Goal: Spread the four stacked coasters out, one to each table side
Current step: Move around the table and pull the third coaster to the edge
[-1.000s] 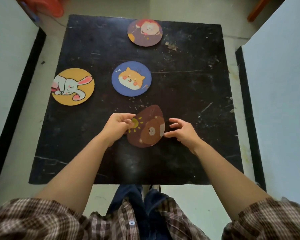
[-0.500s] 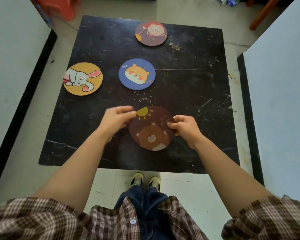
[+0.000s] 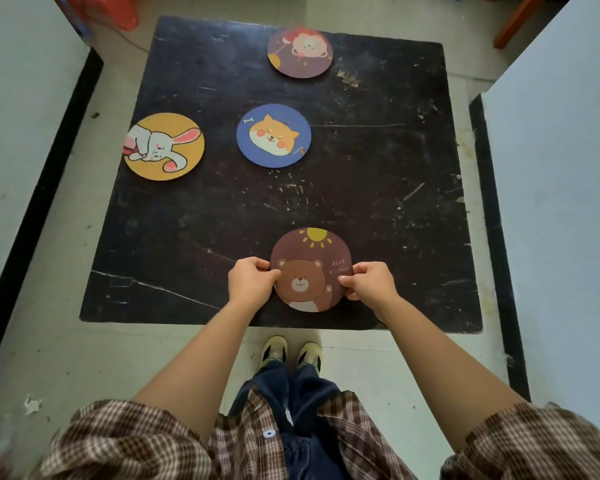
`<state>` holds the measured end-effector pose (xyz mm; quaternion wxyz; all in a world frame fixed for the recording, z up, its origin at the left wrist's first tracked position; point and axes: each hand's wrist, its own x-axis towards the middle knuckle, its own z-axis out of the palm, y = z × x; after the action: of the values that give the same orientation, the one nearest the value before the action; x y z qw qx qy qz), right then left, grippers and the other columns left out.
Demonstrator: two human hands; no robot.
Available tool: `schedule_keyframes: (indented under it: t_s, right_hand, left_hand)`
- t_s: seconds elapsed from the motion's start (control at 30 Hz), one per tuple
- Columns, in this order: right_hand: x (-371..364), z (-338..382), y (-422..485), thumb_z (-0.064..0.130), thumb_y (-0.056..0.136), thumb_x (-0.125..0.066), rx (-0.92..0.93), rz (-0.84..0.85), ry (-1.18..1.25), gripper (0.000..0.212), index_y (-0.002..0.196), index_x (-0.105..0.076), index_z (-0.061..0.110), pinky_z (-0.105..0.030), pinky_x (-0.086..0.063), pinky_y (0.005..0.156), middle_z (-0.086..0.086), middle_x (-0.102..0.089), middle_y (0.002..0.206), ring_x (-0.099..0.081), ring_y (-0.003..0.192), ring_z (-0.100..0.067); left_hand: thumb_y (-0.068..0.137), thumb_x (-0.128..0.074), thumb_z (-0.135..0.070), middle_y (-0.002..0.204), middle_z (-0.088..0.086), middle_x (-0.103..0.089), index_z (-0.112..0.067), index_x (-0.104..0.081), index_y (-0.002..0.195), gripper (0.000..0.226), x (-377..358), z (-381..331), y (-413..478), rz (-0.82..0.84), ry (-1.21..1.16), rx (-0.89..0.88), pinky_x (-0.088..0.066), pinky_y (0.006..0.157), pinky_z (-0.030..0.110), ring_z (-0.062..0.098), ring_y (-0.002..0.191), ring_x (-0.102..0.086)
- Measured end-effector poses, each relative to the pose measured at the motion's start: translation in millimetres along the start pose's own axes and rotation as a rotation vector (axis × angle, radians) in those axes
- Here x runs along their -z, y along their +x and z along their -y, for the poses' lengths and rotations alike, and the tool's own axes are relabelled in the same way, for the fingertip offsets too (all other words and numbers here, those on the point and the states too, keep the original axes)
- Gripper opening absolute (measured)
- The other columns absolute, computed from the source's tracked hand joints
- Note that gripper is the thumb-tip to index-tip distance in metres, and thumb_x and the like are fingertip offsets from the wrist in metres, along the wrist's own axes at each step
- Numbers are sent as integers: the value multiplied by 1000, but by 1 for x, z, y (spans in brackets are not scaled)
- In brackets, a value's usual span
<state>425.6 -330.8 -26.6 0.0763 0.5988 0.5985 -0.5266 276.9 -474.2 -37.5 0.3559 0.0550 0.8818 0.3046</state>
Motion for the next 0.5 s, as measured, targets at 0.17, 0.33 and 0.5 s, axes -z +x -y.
schedule_keyframes:
  t_s: [0.17,0.33,0.5]
  right_hand:
    - [0,-5,-7,6,80,-71,-41,-8,31,14,81,-61,15,-29,-57,57,-7,-69,80,-69,67,-17]
    - [-9,-14,-16,8,79,-73,-25,-5,-5,10,77,-63,11,-35,-59,68,-11,-69,79,-68,69,-20]
    - [-9,-17,-18,12,78,-74,2,-44,-45,12,71,-65,15,-42,-55,82,-9,-69,82,-65,83,-23]
  left_hand:
    - [80,-74,-27,98,6,-72,-14,-71,102,26,5,12,-3,-38,66,-2,-53,82,36,19,89,-63]
    - [77,-77,-29,86,1,-69,-17,-71,94,21,13,31,-10,-49,66,7,-52,75,32,18,83,-62]
    - [77,-77,-26,76,-7,-62,-20,-65,89,18,11,31,-14,-90,38,-23,-45,67,28,16,78,-61]
